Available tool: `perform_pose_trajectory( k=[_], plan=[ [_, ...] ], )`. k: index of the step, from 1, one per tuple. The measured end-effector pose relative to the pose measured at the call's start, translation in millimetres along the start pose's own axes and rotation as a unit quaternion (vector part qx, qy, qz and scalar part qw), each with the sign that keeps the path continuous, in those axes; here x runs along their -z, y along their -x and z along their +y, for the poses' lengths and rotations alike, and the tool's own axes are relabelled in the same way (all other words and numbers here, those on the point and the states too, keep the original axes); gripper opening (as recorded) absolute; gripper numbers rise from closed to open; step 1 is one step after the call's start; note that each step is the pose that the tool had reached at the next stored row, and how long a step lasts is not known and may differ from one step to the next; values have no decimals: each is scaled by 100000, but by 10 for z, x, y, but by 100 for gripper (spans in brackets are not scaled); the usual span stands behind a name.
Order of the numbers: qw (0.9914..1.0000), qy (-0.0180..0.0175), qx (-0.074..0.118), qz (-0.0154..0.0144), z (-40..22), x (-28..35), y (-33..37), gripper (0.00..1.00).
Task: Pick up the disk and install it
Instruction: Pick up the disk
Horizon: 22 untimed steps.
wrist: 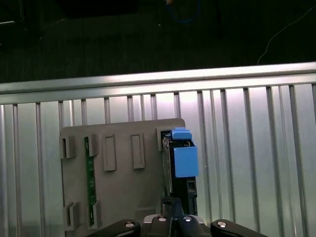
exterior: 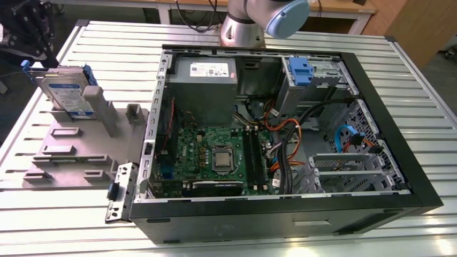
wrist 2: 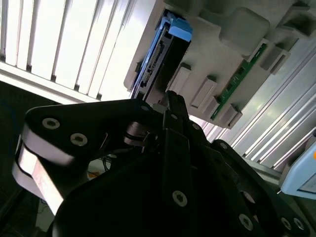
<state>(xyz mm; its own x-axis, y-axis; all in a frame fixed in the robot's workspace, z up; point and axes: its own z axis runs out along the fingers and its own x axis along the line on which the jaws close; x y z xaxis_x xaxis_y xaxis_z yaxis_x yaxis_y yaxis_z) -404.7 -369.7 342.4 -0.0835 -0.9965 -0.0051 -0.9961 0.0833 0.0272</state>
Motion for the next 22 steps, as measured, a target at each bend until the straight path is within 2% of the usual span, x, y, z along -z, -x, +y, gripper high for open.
perform_pose_trajectory(
  k=[7, 16, 22],
  plan=[
    [99981, -18, -1951, -72, 2, -15, 18, 11],
    [99966, -27, -2586, -111, 19, -51, 97, 11],
    [99964, -115, -2678, -158, 56, -90, 105, 11]
  ],
)
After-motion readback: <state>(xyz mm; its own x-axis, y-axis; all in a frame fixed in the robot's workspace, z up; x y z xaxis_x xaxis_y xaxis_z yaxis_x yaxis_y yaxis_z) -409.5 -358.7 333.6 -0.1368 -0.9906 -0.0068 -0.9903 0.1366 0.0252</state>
